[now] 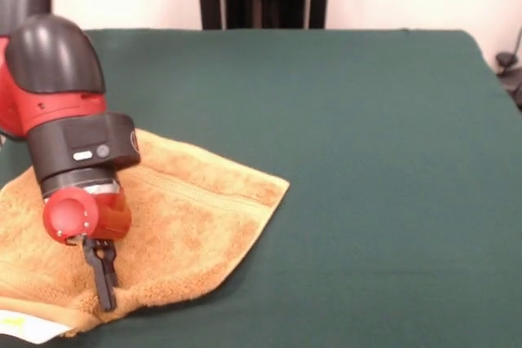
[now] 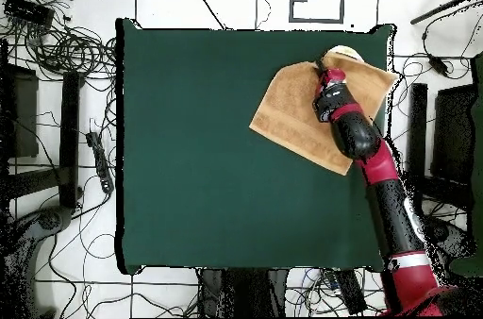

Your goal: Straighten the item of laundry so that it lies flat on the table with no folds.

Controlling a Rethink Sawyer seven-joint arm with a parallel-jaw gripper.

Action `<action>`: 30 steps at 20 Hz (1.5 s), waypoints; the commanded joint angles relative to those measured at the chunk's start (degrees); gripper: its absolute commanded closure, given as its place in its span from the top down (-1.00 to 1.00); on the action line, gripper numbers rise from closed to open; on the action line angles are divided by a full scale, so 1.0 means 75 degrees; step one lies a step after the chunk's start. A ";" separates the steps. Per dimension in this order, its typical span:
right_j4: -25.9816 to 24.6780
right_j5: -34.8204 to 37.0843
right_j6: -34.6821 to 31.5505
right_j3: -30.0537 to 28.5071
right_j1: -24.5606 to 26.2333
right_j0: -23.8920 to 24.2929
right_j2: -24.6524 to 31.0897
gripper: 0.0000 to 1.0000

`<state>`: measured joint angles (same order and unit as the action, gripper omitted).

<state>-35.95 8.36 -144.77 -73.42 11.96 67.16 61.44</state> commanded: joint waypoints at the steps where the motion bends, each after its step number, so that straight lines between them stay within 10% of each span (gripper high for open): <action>1: 0.0146 -0.0039 -0.1278 -0.0269 -0.1066 -0.2675 -0.1742 -1.00; 5: 0.1086 0.1417 -0.3309 0.0784 -0.2593 -0.5511 -0.5797 -1.00; 18: 0.3324 0.0995 -0.2373 0.0332 -0.2738 -0.6364 -0.7237 -1.00; 19: 0.3520 0.1094 -0.1860 0.0229 -0.2742 -0.6260 -0.7113 1.00; 30: 0.3993 0.1125 -0.1438 0.0097 -0.2776 -0.6164 -0.7090 1.00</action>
<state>-8.11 7.14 -148.93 -66.63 -12.29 22.66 14.93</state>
